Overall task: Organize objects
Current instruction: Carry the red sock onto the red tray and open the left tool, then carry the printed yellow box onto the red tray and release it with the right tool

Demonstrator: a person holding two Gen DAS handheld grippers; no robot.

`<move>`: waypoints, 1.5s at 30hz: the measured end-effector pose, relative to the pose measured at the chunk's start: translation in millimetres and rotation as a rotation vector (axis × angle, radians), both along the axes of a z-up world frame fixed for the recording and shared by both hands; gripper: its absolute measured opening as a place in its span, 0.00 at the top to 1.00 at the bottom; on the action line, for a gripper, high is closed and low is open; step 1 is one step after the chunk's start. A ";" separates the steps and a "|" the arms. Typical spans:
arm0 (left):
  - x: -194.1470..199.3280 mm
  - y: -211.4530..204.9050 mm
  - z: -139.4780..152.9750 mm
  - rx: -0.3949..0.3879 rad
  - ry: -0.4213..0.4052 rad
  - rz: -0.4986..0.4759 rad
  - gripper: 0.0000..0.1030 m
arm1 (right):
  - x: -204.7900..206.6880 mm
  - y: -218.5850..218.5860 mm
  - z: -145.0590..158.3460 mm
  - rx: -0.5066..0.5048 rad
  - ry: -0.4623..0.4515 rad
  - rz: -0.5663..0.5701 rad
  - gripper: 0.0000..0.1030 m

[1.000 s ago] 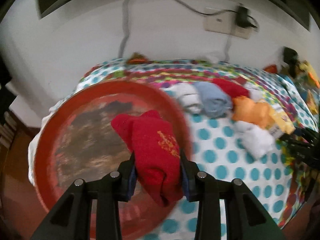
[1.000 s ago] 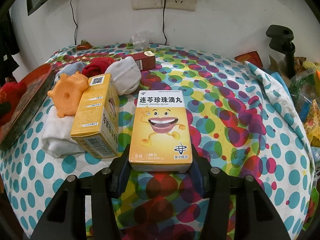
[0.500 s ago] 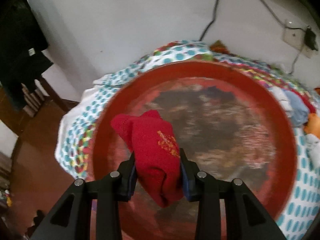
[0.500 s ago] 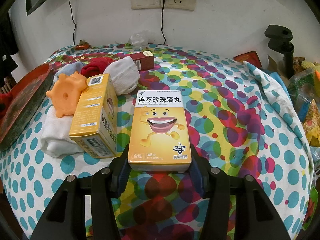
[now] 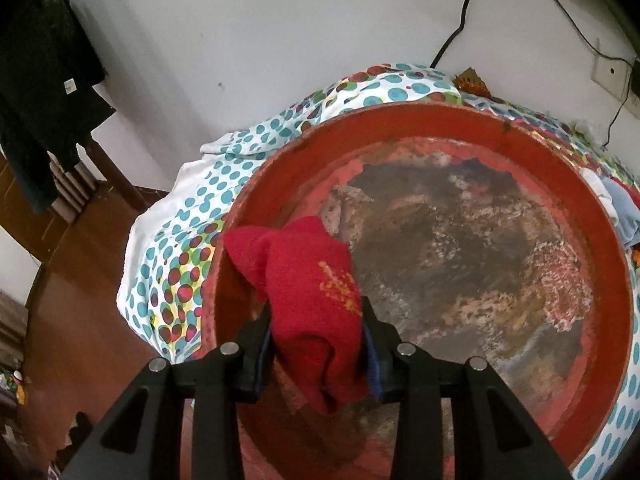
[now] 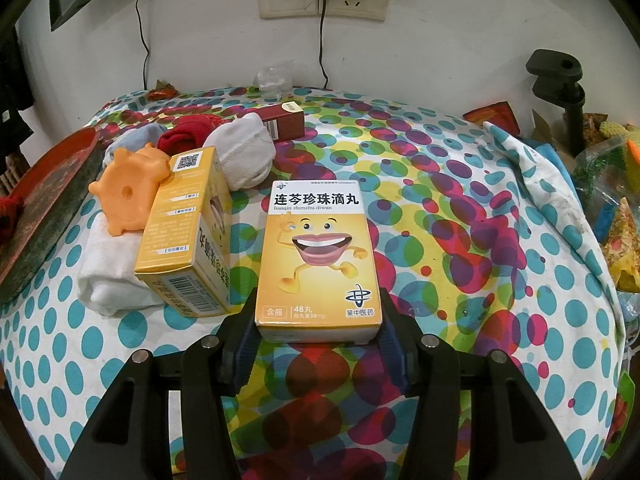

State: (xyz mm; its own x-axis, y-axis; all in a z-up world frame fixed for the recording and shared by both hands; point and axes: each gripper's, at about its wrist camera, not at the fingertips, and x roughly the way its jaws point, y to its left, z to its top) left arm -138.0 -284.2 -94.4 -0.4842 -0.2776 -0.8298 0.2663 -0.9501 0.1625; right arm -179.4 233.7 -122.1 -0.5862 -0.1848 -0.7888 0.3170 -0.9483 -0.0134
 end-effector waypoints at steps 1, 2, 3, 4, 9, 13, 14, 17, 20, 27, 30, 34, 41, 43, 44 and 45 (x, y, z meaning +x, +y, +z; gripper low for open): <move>0.4 0.3 -0.6 -0.007 0.002 -0.003 0.63 | 0.1 -0.3 0.0 0.000 0.000 0.000 0.51; 0.3 0.6 -1.0 -0.011 0.003 -0.006 0.62 | 0.2 -0.4 0.0 0.001 0.000 0.001 0.51; 0.2 1.3 -1.7 -0.017 0.000 -0.012 0.61 | 0.2 -0.3 0.0 0.001 0.000 0.001 0.51; 0.0 1.3 -2.0 -0.024 -0.004 -0.014 0.60 | 0.1 -0.1 0.0 0.001 0.000 0.001 0.51; 2.0 -3.6 -1.7 -0.011 -0.010 -0.001 0.57 | 0.1 0.1 0.1 0.001 0.000 0.000 0.51; 7.4 -2.9 3.9 0.002 0.005 -0.010 0.47 | -0.7 1.8 0.1 0.002 0.000 -0.002 0.51; 8.8 -3.1 5.9 0.012 0.008 -0.014 0.45 | -0.6 1.7 0.1 0.001 0.000 -0.001 0.51; 12.2 -3.6 9.7 0.021 0.004 -0.011 0.45 | -0.7 1.9 0.1 0.002 0.000 -0.001 0.51; 18.2 -3.1 11.8 0.022 0.006 -0.010 0.45 | -0.9 2.6 0.1 0.002 0.001 -0.002 0.51; 50.5 14.4 31.0 0.022 0.088 -0.002 0.45 | -1.0 3.2 0.1 0.001 0.000 -0.002 0.51; 67.0 32.7 38.7 -0.019 0.110 -0.020 0.45 | -0.7 2.6 0.1 0.002 0.001 -0.003 0.51; 83.8 55.5 39.2 -0.006 0.120 -0.069 0.45 | -1.5 4.2 0.0 0.003 0.002 -0.007 0.52; 100.4 82.1 32.5 -0.010 0.140 -0.134 0.45 | 0.5 7.0 2.7 -0.007 0.024 -0.031 0.53; 104.6 84.2 33.4 -0.001 0.154 -0.139 0.45 | 2.3 11.2 5.3 -0.018 0.040 -0.055 0.53; 106.0 84.6 33.9 0.008 0.158 -0.149 0.45 | 3.1 12.8 5.7 -0.022 0.038 -0.064 0.53; 107.1 83.4 34.1 0.008 0.159 -0.146 0.45 | 3.2 14.8 5.5 -0.027 0.033 -0.076 0.53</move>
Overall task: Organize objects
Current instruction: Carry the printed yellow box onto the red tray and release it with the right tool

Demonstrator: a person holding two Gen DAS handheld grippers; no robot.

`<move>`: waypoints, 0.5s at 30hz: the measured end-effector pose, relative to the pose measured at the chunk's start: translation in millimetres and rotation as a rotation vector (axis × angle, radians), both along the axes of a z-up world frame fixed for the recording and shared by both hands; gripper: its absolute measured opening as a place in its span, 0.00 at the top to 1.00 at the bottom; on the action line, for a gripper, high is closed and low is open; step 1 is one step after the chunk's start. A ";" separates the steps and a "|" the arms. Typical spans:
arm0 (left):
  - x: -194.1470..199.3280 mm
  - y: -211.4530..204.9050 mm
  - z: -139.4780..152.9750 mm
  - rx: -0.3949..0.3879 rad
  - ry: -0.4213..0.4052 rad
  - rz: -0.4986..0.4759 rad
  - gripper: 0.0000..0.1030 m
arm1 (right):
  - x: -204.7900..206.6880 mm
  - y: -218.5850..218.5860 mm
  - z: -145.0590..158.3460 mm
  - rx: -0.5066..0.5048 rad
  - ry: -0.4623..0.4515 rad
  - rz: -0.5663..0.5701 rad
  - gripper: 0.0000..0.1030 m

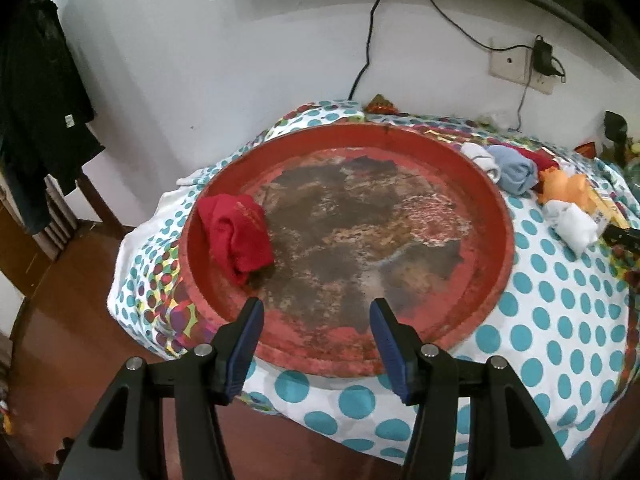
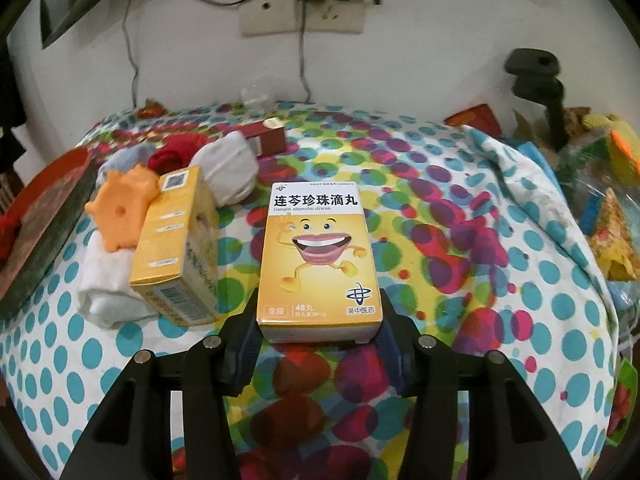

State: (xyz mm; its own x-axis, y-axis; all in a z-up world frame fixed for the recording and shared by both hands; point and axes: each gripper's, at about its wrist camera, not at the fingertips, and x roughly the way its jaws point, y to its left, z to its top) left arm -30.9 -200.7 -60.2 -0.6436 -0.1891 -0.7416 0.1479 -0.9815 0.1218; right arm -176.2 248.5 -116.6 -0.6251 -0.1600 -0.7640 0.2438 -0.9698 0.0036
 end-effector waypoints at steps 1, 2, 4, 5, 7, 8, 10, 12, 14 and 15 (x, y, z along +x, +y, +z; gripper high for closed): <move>1.4 -0.6 1.0 -0.003 0.005 0.009 0.45 | 1.2 2.2 0.2 -0.005 -0.003 -0.017 0.53; 3.3 -2.0 2.6 0.002 0.017 0.007 0.45 | 2.7 3.6 0.9 -0.009 -0.006 -0.027 0.53; 5.9 -4.6 3.4 0.007 0.025 0.012 0.45 | 8.1 4.9 5.2 -0.021 0.000 -0.042 0.53; 7.1 -6.3 3.5 0.004 0.029 0.019 0.45 | 10.1 4.8 7.9 -0.020 0.004 -0.048 0.53; 9.4 -10.5 3.2 0.004 0.035 0.025 0.45 | 16.4 1.6 18.6 -0.037 0.018 -0.048 0.53; 10.5 -11.9 2.6 -0.002 0.032 0.033 0.45 | 18.7 0.0 22.6 -0.036 0.026 -0.046 0.53; 14.7 -14.3 2.2 -0.007 0.035 0.041 0.45 | 24.8 -9.6 36.2 -0.033 0.055 -0.032 0.53; 20.4 -15.6 2.7 -0.009 0.045 0.043 0.45 | 30.1 -20.8 47.8 -0.036 0.083 -0.020 0.53; 24.0 -15.9 2.8 -0.015 0.049 0.039 0.45 | 35.1 -36.3 60.1 -0.049 0.108 0.002 0.53; 24.6 -16.4 2.7 -0.017 0.050 0.036 0.45 | 37.5 -45.8 65.6 -0.055 0.115 0.022 0.53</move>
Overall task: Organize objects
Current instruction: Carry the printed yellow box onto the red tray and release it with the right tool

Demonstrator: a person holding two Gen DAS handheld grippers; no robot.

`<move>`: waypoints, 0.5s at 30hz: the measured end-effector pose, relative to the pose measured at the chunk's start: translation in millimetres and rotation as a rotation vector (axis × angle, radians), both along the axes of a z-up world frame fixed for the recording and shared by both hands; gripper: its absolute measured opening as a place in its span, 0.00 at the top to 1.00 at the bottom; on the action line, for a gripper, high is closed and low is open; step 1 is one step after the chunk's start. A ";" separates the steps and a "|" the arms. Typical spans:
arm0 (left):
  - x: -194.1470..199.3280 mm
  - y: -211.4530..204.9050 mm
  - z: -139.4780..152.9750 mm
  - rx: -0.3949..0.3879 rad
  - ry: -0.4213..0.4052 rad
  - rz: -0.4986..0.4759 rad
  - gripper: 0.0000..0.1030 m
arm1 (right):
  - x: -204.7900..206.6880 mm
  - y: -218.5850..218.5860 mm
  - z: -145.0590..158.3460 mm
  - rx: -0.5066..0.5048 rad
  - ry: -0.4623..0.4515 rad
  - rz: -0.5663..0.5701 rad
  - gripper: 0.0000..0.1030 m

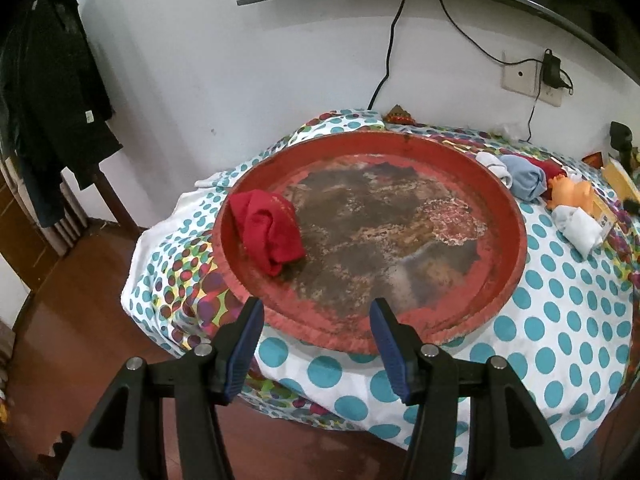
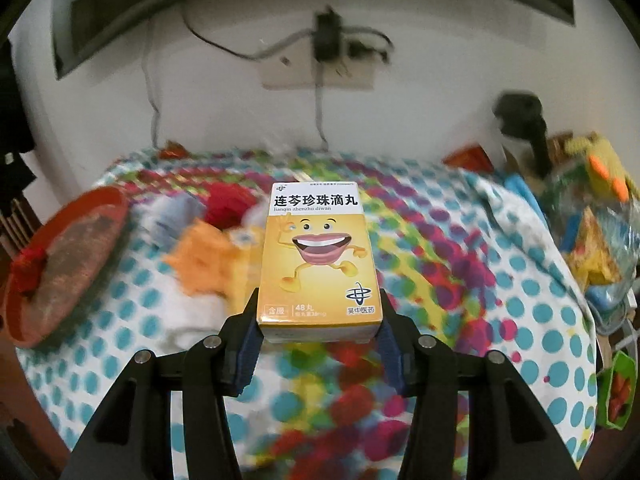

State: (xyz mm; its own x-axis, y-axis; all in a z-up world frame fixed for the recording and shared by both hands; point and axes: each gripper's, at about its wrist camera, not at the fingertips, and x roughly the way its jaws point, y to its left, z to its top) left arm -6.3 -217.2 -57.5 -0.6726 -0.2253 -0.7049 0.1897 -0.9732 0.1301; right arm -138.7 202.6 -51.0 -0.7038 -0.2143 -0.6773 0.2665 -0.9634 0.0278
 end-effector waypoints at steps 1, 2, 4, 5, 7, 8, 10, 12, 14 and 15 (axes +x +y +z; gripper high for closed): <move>-0.2 -0.5 0.0 0.001 -0.003 0.001 0.45 | 2.1 -12.6 6.1 -0.002 0.006 0.026 0.53; 0.0 -1.7 0.1 0.006 -0.003 0.003 0.45 | 3.0 -22.7 10.3 -0.001 0.010 0.049 0.53; 1.4 -6.2 0.3 0.036 -0.003 0.013 0.45 | 7.9 -51.3 17.9 0.007 0.020 0.112 0.53; 2.2 -7.9 -0.1 0.052 -0.001 0.013 0.45 | 10.2 -63.1 19.8 0.004 0.019 0.138 0.53; 3.3 -12.4 -1.7 0.063 -0.010 0.031 0.45 | 14.5 -93.3 20.8 0.004 0.013 0.201 0.53; 3.8 -13.9 -2.1 0.059 -0.012 0.042 0.45 | 16.7 -107.7 20.1 0.009 0.012 0.229 0.53; 4.2 -16.9 -2.3 0.053 -0.018 0.058 0.45 | 19.3 -135.6 15.3 0.019 -0.006 0.285 0.53; 4.8 -20.9 -2.0 0.049 -0.016 0.074 0.45 | 21.6 -158.4 8.3 0.027 -0.028 0.333 0.53; 5.1 -25.0 -2.0 0.041 -0.014 0.088 0.45 | 22.7 -182.3 0.9 0.052 -0.044 0.382 0.53; 5.0 -27.8 -2.2 0.038 -0.016 0.100 0.45 | 22.8 -193.4 -2.0 0.059 -0.045 0.401 0.53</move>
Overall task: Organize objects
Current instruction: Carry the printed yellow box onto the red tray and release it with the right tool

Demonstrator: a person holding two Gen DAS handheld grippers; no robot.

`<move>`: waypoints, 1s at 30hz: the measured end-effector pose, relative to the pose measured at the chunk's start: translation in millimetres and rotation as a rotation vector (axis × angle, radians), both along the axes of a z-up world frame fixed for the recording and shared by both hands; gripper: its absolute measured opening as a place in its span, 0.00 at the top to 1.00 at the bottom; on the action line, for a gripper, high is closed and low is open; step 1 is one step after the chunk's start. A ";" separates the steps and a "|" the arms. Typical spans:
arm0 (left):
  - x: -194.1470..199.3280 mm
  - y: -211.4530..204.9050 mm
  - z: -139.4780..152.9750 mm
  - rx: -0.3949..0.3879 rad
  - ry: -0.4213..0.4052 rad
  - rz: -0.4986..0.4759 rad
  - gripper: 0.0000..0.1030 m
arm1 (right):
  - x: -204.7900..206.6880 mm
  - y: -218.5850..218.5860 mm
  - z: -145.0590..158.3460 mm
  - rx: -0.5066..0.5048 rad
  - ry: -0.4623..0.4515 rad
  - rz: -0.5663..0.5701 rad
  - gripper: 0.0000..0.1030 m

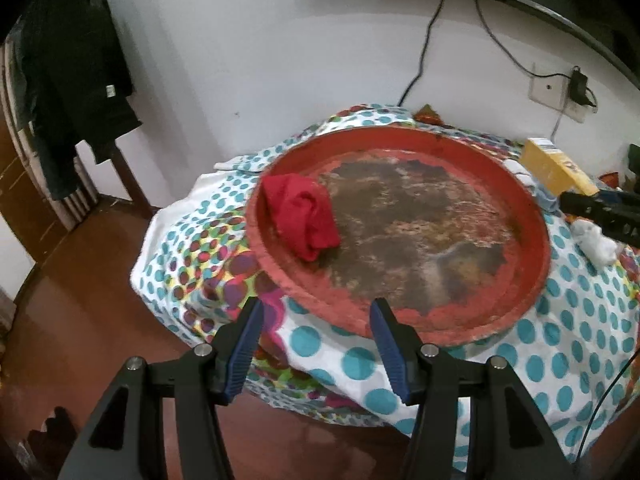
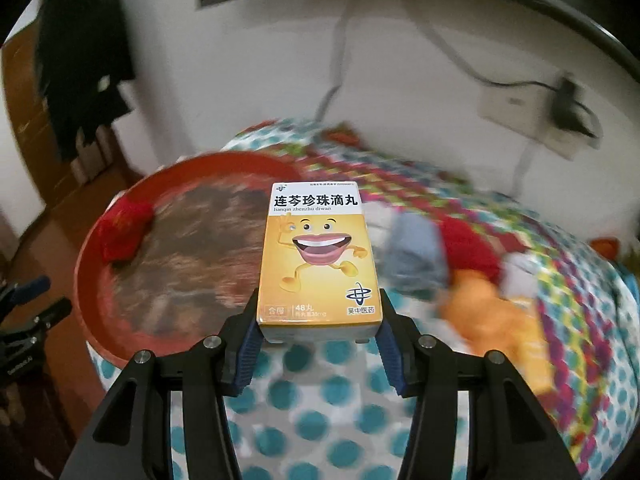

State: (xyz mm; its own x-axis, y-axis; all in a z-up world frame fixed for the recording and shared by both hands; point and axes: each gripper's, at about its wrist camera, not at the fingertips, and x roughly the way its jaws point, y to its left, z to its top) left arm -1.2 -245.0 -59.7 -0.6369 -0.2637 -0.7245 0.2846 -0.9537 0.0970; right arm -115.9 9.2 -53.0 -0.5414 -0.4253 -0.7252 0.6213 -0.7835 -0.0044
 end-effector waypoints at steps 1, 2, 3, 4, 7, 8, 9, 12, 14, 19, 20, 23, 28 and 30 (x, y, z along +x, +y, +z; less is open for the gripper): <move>-0.1 -3.0 -0.6 0.009 -0.002 0.008 0.45 | -1.0 -11.7 -3.1 0.004 -0.011 0.019 0.53; -0.2 -7.0 -1.5 0.023 -0.006 0.014 0.45 | -2.7 -18.6 -5.0 0.006 -0.021 0.030 0.53; -0.5 -11.8 -2.5 0.042 -0.011 0.022 0.45 | -2.6 -27.6 -6.2 0.004 -0.032 0.041 0.53; -0.5 -16.1 -3.4 0.057 -0.011 0.033 0.45 | -3.2 -36.7 -7.7 0.005 -0.044 0.055 0.53; 1.8 -25.9 -3.4 0.071 -0.008 0.061 0.45 | -6.1 -64.4 -11.0 0.041 -0.042 0.093 0.53; 2.1 -27.0 -2.4 0.071 -0.005 0.064 0.45 | -7.4 -71.8 -12.2 0.049 -0.049 0.105 0.53; 3.3 -28.0 -1.3 0.066 0.005 0.068 0.45 | -8.8 -80.6 -13.8 0.056 -0.058 0.115 0.53; 3.5 -28.9 -1.0 0.061 0.004 0.061 0.45 | -14.3 -104.7 -19.4 0.069 -0.078 0.131 0.53; 3.0 -28.9 -2.0 0.054 0.000 0.061 0.45 | -18.9 -119.7 -23.6 0.069 -0.102 0.138 0.53; 3.0 -31.6 -1.6 0.048 0.001 0.070 0.45 | -30.4 -153.8 -32.2 0.091 -0.128 0.148 0.53; 3.1 -33.0 -1.9 0.050 -0.001 0.072 0.45 | -32.1 -160.3 -33.3 0.098 -0.130 0.149 0.53; 3.5 -37.7 -3.2 0.050 -0.004 0.089 0.45 | -36.0 -176.4 -35.4 0.117 -0.131 0.161 0.53; 4.6 -45.3 -3.9 0.050 -0.005 0.105 0.45 | -41.5 -192.5 -42.8 0.157 -0.137 0.170 0.53; 5.5 -49.5 -3.8 0.060 0.000 0.119 0.45 | -44.0 -194.1 -45.4 0.174 -0.136 0.168 0.53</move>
State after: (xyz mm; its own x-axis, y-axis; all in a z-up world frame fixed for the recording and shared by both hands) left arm 4.3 -294.5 -63.5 -0.6035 -0.2934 -0.7414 0.3961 -0.9173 0.0406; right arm -159.8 -184.9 -98.4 -0.3665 -0.3635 -0.8565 0.7465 -0.6644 -0.0374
